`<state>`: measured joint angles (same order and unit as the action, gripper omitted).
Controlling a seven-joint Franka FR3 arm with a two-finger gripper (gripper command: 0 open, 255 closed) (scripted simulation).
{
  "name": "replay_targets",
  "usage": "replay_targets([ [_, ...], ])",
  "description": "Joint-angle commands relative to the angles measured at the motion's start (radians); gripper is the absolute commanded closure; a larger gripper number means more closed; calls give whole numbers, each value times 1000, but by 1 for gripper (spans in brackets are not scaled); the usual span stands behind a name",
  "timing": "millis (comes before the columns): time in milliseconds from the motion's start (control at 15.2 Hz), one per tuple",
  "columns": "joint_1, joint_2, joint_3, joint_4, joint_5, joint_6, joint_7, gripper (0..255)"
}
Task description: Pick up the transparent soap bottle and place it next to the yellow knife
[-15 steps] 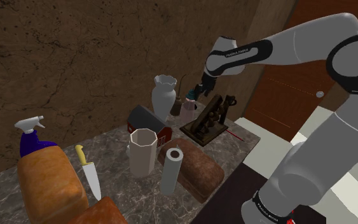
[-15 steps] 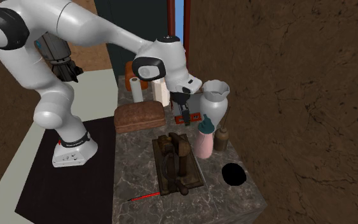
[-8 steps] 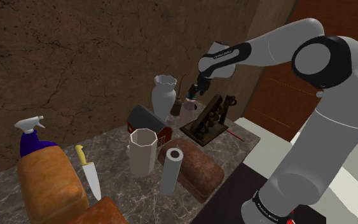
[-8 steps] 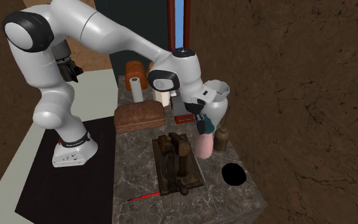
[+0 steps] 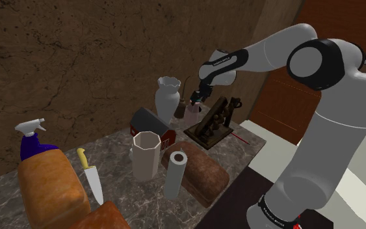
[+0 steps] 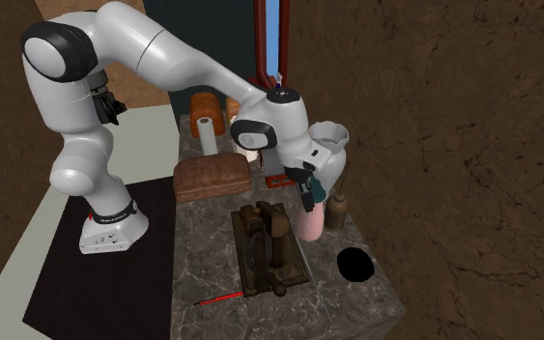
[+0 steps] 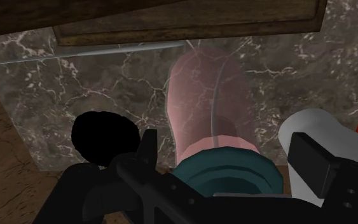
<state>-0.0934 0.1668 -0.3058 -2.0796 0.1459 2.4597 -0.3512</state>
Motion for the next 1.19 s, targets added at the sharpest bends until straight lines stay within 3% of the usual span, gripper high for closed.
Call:
replay_targets([
  [0, 0, 2, 0, 0, 1, 2, -1, 0],
  [264, 0, 2, 0, 0, 1, 2, -1, 0],
  [330, 0, 2, 0, 0, 1, 2, -1, 255],
  [1122, 2, -20, -3, 16, -13, -34, 10, 255],
])
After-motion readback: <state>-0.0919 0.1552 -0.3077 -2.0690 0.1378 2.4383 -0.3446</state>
